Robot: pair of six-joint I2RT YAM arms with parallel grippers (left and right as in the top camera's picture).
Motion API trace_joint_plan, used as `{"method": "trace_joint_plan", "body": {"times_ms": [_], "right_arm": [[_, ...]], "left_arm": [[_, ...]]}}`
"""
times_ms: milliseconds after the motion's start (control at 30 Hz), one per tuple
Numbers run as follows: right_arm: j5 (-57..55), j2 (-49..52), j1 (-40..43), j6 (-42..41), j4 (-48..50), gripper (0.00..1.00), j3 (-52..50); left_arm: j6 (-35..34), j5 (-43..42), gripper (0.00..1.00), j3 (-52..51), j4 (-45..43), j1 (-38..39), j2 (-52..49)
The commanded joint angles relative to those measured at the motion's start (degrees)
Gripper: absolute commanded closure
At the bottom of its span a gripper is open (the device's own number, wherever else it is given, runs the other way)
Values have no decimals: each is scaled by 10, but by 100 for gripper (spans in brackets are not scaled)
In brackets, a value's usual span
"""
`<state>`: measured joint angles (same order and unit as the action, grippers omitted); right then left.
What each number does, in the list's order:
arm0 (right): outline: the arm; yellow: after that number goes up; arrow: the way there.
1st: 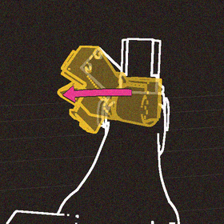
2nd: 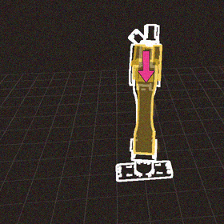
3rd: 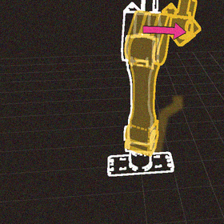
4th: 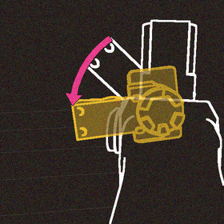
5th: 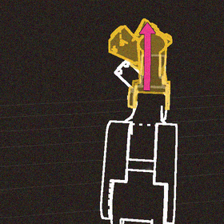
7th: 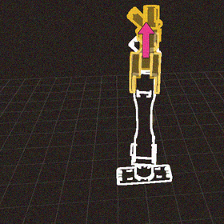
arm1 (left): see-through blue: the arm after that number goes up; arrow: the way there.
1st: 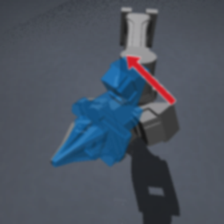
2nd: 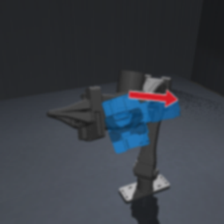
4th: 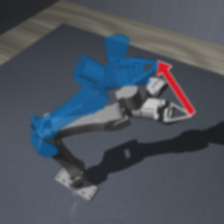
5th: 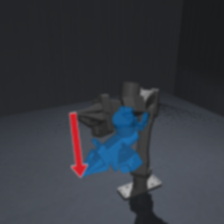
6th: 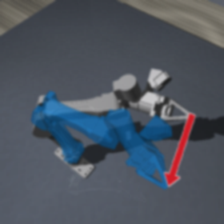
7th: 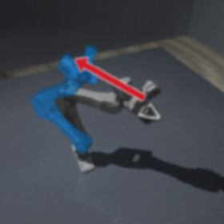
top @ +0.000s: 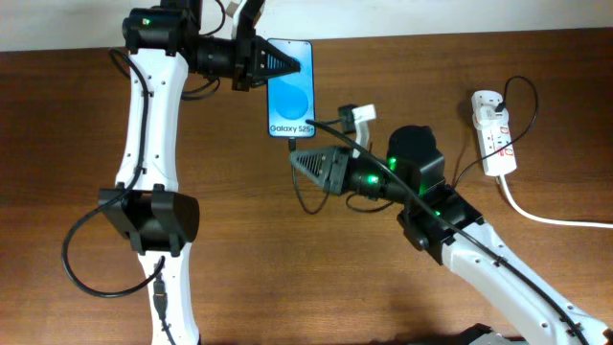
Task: Plug charger to phone and switch on socket
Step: 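Push the USB-C plug up into the phone's bottom port with the right gripper, then lower the connected phone onto the table with the left gripper and release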
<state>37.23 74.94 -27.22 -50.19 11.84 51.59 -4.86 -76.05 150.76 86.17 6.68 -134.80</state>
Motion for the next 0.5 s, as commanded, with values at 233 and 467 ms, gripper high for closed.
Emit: {"method": "trace_joint_plan", "body": {"times_ms": [233,467], "right_arm": [[-8,1,21,4,-81,52,12],[-26,1,22,23,-111,22,12]], "left_arm": [[19,46,100,9,-25,7,-1],[22,174,100,8,0,8,-1]]}}
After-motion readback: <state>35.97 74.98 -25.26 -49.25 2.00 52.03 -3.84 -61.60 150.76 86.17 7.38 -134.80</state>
